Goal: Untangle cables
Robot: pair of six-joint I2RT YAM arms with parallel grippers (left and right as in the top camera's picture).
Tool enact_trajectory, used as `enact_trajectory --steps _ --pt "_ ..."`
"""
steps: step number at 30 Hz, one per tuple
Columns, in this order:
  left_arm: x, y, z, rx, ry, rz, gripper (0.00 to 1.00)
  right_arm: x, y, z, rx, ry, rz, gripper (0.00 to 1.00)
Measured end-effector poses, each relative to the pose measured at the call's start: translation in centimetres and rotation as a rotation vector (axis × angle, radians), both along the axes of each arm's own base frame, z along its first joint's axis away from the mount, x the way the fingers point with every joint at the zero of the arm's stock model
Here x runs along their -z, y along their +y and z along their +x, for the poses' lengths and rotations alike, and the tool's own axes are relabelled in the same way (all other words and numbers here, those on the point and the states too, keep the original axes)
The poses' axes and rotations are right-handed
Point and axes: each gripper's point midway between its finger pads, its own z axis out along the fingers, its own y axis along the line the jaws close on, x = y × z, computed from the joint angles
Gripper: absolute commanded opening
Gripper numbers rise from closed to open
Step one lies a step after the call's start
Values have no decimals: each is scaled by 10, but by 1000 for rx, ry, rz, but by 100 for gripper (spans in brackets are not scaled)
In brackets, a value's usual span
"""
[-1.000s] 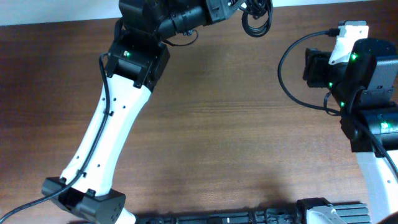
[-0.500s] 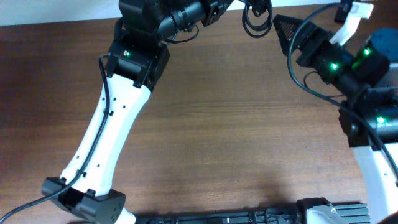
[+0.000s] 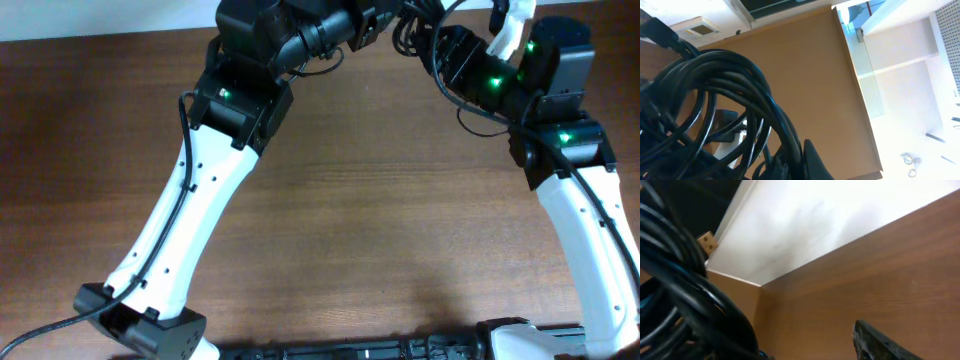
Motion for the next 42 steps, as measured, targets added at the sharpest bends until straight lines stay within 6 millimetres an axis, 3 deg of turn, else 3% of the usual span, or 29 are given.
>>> enact_trajectory --steps 6,12,20,28,33,42 --pt "2 -2 -3 22 3 6 0 8 -29 12 184 14 -79 69" --pt "4 -6 -2 66 -13 -7 0 22 -57 9 308 49 -236 74" --pt "2 3 -2 124 -57 -15 0 20 -76 7 344 3 -455 74" --pt "-1 27 0 171 -130 0 0 9 -79 3 276 -90 -661 74" --pt "0 44 0 201 -235 46 0 -8 -83 -7 233 -171 -802 74" --pt "7 52 -22 287 -664 169 0 -25 -87 -23 167 -269 -1010 73"
